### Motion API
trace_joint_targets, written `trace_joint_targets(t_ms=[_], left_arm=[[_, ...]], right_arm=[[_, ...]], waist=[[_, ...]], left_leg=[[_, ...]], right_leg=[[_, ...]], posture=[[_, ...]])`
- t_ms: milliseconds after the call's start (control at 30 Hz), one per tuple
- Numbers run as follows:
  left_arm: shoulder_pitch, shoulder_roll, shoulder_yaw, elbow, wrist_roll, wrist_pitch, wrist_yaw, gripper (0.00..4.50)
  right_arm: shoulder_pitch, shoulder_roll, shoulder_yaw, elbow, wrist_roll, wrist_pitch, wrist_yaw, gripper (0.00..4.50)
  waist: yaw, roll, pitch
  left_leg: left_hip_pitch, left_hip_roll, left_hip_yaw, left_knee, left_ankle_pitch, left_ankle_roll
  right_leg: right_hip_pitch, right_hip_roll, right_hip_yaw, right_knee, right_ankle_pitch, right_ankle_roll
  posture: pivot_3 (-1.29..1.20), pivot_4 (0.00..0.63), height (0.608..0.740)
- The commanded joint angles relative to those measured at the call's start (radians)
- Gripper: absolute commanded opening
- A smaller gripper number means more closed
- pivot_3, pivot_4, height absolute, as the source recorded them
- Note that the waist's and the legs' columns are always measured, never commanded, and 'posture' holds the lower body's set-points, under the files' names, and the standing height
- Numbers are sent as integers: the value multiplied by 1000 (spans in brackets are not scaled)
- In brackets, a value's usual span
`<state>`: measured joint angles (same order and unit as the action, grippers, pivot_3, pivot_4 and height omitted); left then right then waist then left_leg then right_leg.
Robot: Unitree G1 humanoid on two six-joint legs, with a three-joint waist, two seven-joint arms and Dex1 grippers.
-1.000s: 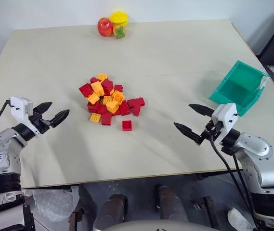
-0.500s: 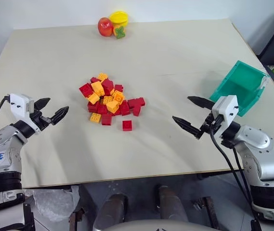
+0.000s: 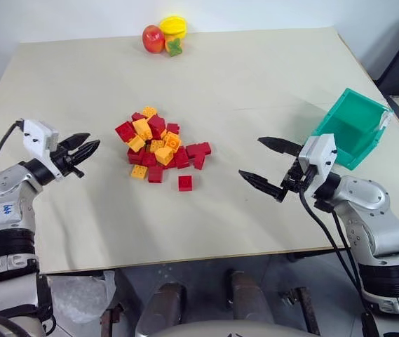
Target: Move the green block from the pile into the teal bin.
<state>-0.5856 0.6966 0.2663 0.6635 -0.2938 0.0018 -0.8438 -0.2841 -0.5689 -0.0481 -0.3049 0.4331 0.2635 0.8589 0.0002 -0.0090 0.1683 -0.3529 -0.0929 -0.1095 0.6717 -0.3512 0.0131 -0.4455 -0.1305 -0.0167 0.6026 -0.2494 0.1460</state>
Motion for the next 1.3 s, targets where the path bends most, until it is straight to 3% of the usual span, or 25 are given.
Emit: trace_joint_targets(t_ms=[33,67,233,333,733,1000,1233,1300], left_arm=[[-84,-6,-16,122,43,-57,27,209],[-102,-10,-21,152,52,-67,30,14],[-280,-101,-104,383,145,-165,52,14],[-332,-159,-136,437,161,-192,-21,14],[-302,-271,-222,294,152,-181,-269,14],[-243,-240,-189,98,89,-98,-324,14],[-177,-128,-132,-56,77,61,-210,14],[-136,-78,-123,-109,87,155,-164,402]], right_arm=[[-9,5,-11,-47,18,-4,-13,4500],[-8,5,-12,-49,16,-5,-15,4500],[16,1,-19,-76,13,4,-40,4500],[25,1,-19,-88,11,7,-52,4500],[55,5,-21,-118,11,11,-97,4500],[33,7,-11,-94,4,4,-91,4500],[24,4,-8,-82,7,6,-78,4500],[20,2,-5,-74,8,4,-67,4500]], waist=[[0,0,0],[0,0,0],[10,0,0],[13,0,0],[22,0,0],[20,0,0],[8,0,0],[1,0,0]], left_leg=[[0,0,0,0,0,0],[0,0,0,1,0,0],[-2,-1,-1,3,0,0],[-3,-2,0,6,-1,1],[-3,-2,1,10,-2,2],[-3,-1,1,10,-2,2],[-3,0,1,10,-2,2],[-3,0,1,9,-2,2]], right_leg=[[0,0,0,0,0,0],[0,0,0,0,0,0],[0,0,-1,0,0,1],[0,0,-1,1,1,2],[0,-1,0,2,1,3],[0,0,1,2,2,3],[0,0,1,3,2,2],[0,0,1,2,2,2]], posture=[[0,150,740],[0,150,740],[0,150,740],[0,150,740],[0,150,740],[0,150,740],[0,150,740],[0,150,740]])
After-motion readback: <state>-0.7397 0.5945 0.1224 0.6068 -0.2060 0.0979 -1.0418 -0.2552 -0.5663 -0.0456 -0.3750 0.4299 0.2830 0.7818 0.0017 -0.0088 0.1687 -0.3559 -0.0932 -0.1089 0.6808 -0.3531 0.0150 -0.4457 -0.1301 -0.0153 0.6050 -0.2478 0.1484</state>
